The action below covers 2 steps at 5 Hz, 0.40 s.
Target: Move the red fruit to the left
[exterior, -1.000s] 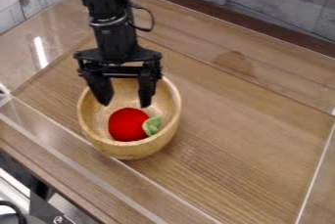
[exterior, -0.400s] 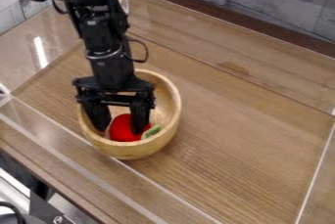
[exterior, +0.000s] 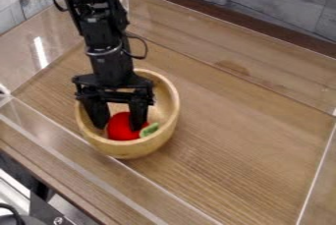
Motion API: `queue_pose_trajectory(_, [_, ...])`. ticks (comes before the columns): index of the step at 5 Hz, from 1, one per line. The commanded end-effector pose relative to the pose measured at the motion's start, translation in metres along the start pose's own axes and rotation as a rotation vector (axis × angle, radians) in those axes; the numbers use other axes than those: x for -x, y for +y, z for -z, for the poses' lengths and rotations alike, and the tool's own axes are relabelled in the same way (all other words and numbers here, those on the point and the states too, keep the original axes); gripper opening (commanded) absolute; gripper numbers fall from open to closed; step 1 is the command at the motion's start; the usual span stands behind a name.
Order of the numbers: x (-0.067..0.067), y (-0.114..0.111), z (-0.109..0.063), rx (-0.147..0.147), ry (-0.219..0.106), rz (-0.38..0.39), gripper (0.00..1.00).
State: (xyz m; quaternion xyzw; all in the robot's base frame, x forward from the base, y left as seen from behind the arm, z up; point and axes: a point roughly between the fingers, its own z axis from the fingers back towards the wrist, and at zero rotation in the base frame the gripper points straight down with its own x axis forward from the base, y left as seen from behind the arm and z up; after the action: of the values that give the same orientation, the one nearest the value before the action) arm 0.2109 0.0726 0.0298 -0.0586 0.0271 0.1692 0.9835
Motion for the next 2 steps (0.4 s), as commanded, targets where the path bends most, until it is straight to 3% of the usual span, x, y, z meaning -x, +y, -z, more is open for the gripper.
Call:
queue_pose_trajectory(1, [-0.0078, 0.0189, -0.0037, -0.003, -0.002, -0.007, 0.0])
queue_pose_trajectory(2, [-0.0104, 0.0217, -0.0064, -0.001, -0.006, -0.048, 0.0])
